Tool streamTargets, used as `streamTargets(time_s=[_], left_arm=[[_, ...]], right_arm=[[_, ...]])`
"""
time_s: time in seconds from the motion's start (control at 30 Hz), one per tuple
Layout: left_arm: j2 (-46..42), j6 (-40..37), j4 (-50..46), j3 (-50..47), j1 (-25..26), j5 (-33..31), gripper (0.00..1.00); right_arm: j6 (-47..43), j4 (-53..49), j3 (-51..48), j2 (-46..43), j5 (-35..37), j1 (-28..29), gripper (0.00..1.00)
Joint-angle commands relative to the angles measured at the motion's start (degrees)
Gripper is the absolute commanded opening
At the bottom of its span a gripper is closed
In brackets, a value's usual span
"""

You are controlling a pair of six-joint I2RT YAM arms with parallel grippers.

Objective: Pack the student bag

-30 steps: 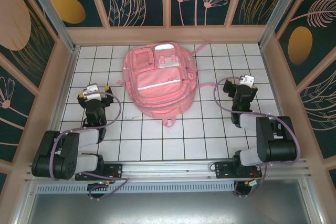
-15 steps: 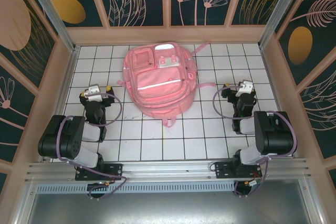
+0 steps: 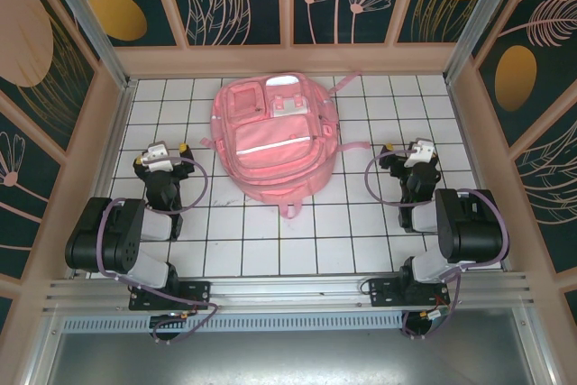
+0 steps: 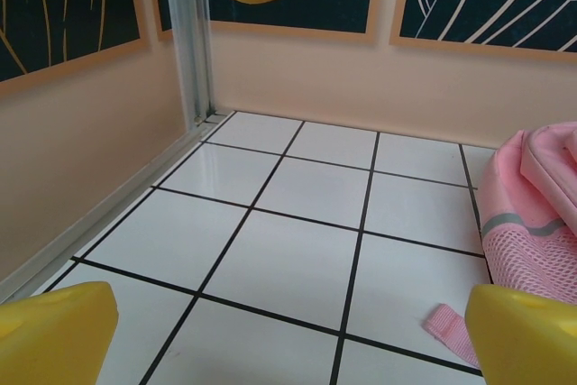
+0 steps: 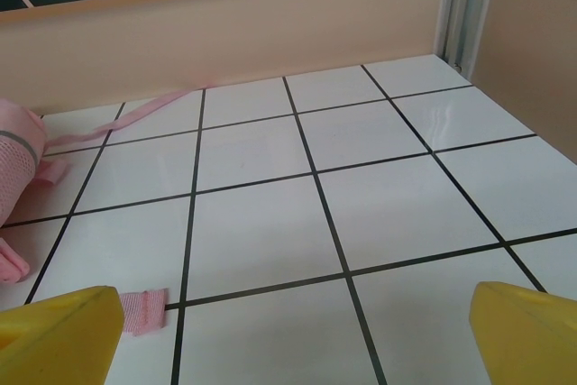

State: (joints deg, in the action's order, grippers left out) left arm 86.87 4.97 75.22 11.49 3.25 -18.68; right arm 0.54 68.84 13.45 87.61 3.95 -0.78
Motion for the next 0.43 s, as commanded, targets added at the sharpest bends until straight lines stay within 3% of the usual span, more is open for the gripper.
streamTargets(time_s=[0.0, 0.4], left_arm=[[0.4, 0.8, 0.7, 0.6, -0.4, -0.5, 0.99], [0.4, 1.0, 0.2, 0.9, -0.8, 0.2, 0.99]], right_arm=[[0.7, 3.3, -0.4, 0.5, -1.1, -0.3, 0.99], [0.8, 3.3, -0.4, 0.6, -1.2, -0.3, 0.99]])
